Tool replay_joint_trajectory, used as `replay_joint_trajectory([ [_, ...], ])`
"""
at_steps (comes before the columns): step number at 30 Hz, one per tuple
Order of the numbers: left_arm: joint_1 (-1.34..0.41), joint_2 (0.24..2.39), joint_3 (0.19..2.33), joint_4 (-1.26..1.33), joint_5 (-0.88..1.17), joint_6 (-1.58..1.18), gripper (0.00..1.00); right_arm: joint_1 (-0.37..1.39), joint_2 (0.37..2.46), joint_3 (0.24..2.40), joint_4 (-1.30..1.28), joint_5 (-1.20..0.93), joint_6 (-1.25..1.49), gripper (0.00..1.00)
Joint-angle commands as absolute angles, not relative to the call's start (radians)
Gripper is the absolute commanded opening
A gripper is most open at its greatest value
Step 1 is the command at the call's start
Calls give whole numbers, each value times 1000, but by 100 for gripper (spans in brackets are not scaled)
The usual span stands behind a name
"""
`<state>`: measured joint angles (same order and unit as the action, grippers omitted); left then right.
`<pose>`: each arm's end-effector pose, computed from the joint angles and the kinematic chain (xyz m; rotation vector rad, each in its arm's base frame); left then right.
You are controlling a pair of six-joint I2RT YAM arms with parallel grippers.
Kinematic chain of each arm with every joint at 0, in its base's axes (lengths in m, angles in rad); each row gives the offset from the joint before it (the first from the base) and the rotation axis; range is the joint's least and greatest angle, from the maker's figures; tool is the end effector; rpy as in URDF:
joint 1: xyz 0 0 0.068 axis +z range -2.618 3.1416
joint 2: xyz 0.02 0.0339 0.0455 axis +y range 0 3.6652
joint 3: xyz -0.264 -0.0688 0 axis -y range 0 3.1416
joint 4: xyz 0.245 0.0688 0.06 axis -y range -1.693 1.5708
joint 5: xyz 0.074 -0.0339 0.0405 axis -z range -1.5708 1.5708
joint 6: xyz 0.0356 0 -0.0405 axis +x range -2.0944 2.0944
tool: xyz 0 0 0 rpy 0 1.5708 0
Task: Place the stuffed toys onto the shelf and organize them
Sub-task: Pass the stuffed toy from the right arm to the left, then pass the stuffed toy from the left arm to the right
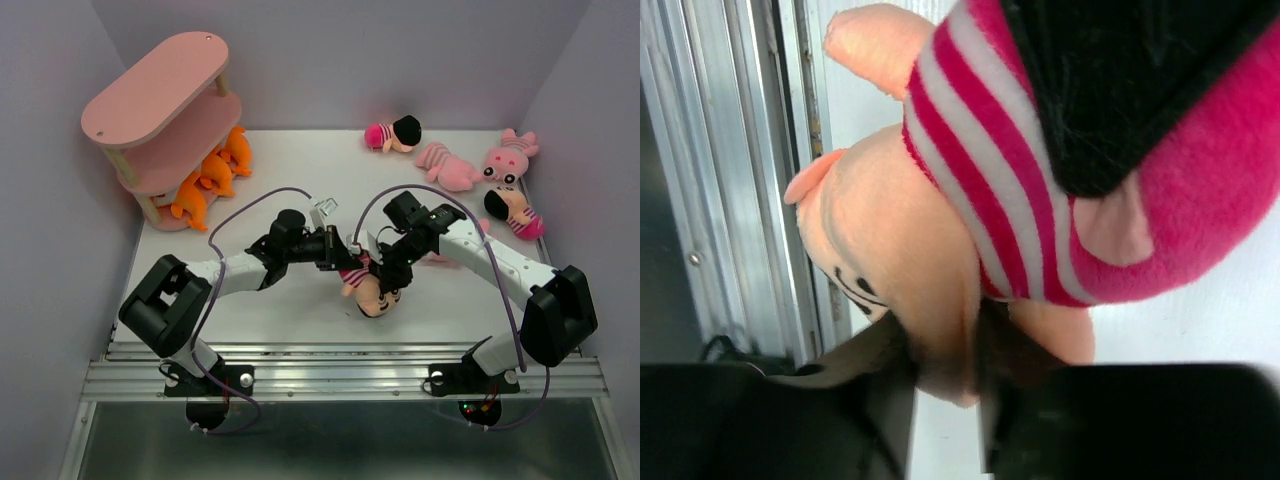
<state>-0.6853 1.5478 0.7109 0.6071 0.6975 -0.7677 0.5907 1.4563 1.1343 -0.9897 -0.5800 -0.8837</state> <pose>0.2342 -0.2210 0.2126 0.4929 2.0179 -1.5939 0.2116 0.1654 0.2548 -1.8990 1.9348 0.7482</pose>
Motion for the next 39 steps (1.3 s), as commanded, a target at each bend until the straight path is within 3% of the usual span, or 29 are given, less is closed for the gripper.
replay_joint_trajectory([
  [1,-690,1508,671,653,710,-782,0,591,1442,1164,-832,-543,-719,37],
  [3,-672,1470,652,653,654,-802,0,591,1440,1173,-812,-534,-658,48],
  [4,-664,1453,629,653,634,-811,0,575,1442,1192,-810,-543,-608,60],
  [10,-624,1252,569,597,398,-807,0,463,1424,1279,-813,-655,-474,89],
  [18,-637,999,529,577,55,-687,0,414,1477,1341,-743,-814,-261,100],
  [25,-678,864,491,607,-214,-580,0,414,1523,1410,-672,-853,-8,100],
  [31,-733,838,472,672,-429,-574,0,414,1461,1326,-333,-844,479,100],
  [34,-762,867,506,687,-475,-584,0,414,1433,1255,-172,-861,605,100],
  [39,-821,939,552,710,-523,-581,0,439,1503,1304,-181,-816,623,100],
])
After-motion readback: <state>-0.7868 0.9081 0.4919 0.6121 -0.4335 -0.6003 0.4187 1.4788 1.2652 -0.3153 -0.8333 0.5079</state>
